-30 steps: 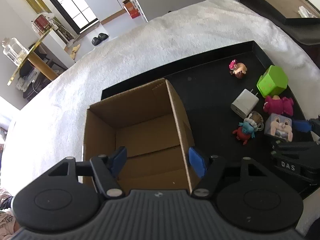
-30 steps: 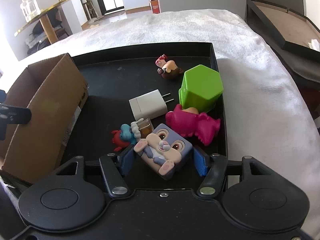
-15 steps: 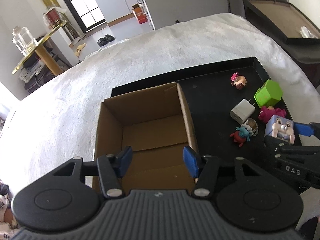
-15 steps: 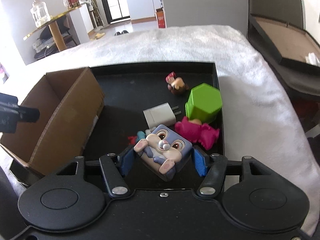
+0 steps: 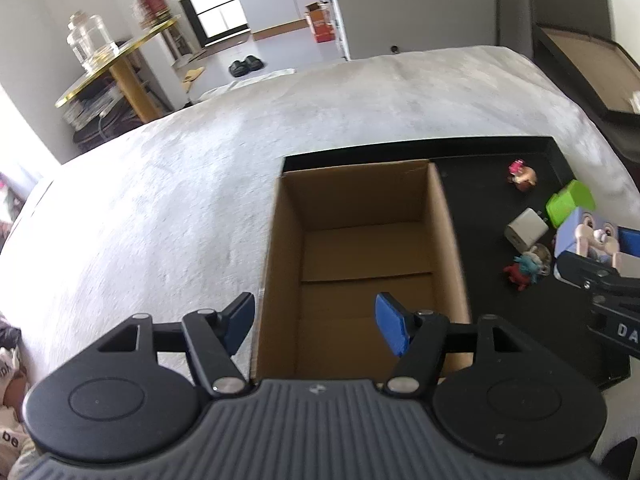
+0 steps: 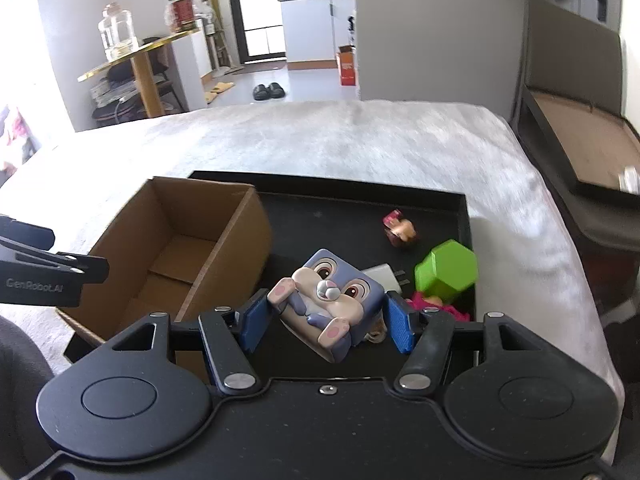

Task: Organize rigid objects
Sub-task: 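Lift the bunny cube with the right tool and carry it over the box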

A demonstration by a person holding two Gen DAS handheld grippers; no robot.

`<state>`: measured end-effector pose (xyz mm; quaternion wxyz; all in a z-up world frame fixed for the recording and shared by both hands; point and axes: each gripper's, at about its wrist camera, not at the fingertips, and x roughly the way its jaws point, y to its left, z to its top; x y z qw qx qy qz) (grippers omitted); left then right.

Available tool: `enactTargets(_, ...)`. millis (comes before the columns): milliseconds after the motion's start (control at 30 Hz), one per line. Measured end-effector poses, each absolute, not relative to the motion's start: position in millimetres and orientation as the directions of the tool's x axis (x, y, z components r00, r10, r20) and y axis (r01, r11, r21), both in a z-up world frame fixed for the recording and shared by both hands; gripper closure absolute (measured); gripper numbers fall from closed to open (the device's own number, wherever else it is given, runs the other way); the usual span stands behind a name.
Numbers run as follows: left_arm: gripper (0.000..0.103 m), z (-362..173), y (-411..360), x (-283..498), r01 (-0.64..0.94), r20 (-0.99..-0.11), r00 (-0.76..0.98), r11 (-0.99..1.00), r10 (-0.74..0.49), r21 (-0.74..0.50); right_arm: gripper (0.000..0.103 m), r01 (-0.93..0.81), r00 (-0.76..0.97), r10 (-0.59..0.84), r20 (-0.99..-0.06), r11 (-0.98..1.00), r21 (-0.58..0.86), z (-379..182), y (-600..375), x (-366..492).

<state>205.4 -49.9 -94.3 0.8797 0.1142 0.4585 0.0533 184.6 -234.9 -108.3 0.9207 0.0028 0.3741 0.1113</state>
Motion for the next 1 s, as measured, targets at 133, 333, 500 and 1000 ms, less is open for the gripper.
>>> enactTargets(133,0.037,-93,-30,204,-0.022,-0.794,0.574,0.973,0.202,0.232,0.044,-0.225,0.696,0.212,-0.686,0.972,0.071,-100,-218,185)
enactTargets(333,0.037,-89,-6,206,-0.061,-0.786,0.591,0.982,0.181,0.18,0.044,-0.256,0.694,0.226,-0.684,0.965,0.059,-89,-194,189)
enactTargets(500,0.038,-94,8,211,-0.082,-0.789,0.593,0.987,0.163,0.141,0.044,-0.277,0.689,0.221,-0.69,0.96,0.032,-86,-175,196)
enactTargets(1000,0.069,-121,17,233,-0.073,-0.787,0.602,0.991,0.135,0.114,0.044,-0.346,0.652,0.22,-0.726,0.938,-0.027,-94,-128,222)
